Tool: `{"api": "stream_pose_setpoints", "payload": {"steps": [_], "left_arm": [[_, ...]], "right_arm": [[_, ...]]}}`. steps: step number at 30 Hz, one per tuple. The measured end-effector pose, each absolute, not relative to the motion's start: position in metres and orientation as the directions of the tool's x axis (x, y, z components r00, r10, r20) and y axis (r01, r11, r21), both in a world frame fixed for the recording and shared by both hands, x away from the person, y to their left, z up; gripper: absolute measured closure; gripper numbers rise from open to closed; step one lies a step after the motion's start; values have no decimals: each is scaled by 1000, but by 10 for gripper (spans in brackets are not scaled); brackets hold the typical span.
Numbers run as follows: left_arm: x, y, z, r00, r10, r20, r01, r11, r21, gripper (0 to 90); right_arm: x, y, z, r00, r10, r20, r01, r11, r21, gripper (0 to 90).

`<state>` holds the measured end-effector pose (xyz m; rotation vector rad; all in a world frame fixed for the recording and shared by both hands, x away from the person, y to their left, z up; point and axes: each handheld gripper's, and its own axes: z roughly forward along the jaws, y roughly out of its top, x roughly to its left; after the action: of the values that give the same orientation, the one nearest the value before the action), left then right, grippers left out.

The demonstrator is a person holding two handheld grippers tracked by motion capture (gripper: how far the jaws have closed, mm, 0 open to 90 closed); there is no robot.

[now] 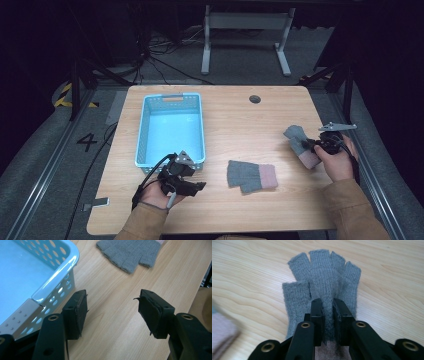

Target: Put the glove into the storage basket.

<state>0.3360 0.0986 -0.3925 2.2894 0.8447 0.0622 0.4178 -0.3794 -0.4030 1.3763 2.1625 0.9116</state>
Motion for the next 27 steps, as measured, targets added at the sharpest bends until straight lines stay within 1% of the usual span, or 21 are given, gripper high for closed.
{"api": "stream_pose_setpoints", "payload": {"steps": [3,13,16,22,23,26,27], "left_arm": [[337,98,-392,789,587,-182,555,-553,621,412],[337,94,-391,797,576,-182,547,-560,622,414],[337,94,-390,796,580,-176,546,-561,622,419],[336,93,-389,802,569,-180,539,-561,629,414],[336,93,-389,802,569,-180,539,-561,629,412],[336,92,-389,805,566,-178,534,-560,634,408],[336,92,-389,805,567,-178,533,-558,635,408]], "right_arm": [[412,-374,-395,-454,891,33,617,287,733,796],[399,-357,-374,-533,846,28,567,333,753,794],[394,-348,-368,-575,817,47,552,345,759,795],[387,-332,-359,-641,767,29,512,399,761,794],[387,-332,-359,-641,767,29,512,399,761,794],[384,-321,-358,-689,724,19,485,442,755,793],[384,-321,-358,-689,724,19,485,442,755,793]]}}
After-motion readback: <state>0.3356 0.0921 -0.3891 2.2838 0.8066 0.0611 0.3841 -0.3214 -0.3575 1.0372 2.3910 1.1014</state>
